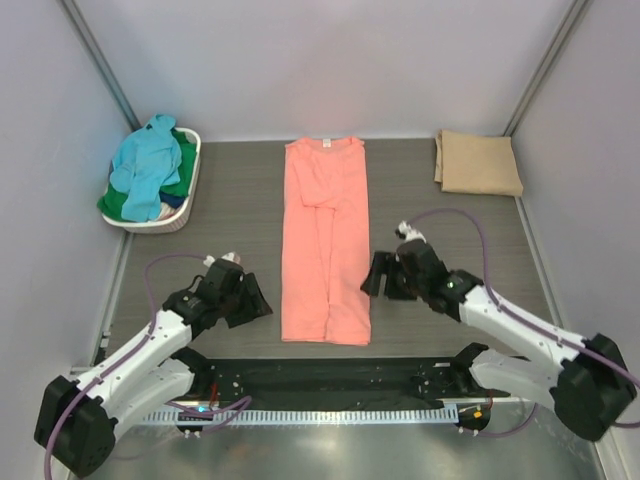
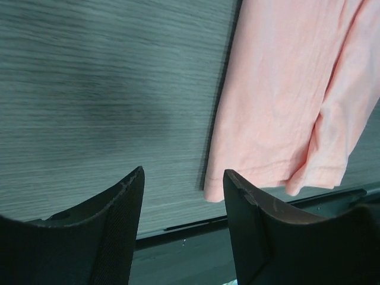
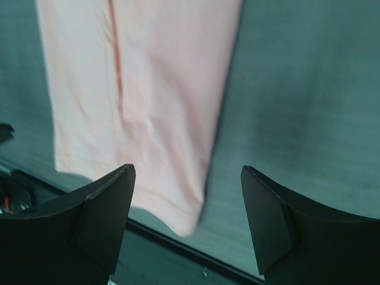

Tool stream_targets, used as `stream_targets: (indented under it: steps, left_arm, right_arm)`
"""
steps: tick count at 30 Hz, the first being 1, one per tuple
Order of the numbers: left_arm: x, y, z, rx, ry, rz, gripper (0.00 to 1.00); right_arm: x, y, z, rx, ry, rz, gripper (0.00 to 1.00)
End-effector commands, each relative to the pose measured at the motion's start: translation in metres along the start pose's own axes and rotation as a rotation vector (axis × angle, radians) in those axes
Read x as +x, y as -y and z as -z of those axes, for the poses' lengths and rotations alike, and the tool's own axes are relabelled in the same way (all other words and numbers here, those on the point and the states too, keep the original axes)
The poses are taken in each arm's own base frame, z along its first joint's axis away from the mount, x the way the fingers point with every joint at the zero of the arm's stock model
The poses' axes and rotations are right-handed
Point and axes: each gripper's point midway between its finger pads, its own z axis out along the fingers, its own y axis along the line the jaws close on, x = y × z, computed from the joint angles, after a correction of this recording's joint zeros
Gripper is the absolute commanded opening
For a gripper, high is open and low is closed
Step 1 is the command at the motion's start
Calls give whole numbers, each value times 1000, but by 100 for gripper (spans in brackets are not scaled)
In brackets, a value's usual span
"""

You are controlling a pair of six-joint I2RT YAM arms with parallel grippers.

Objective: Fold and stack the t-shirts

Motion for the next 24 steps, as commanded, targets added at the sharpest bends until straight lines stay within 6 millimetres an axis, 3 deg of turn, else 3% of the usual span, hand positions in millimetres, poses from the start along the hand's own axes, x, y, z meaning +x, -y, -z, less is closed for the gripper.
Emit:
stream_targets:
  steps: [1, 3, 4, 10, 18, 24]
  left_arm:
    - [-3, 26, 0, 108, 29, 24, 57]
    - [4, 24, -3, 95, 15, 24, 57]
    - [8, 23, -5, 89, 10, 15, 56]
    - [32, 17, -16, 72, -28, 22, 54]
    - [45, 20, -20, 70, -44, 3, 52]
    - [57, 18, -25, 52, -77, -12, 48]
  right_arm:
    - [46, 8, 15, -25, -33, -141, 78]
    - [62, 1, 20, -51, -39, -157, 77]
    - [72, 7, 16, -30, -49, -162, 76]
    - [113, 1, 5, -30, -133, -139, 67]
    - [126, 0, -5, -13, -156, -112, 54]
    - [131, 0, -9, -14, -172, -101, 37]
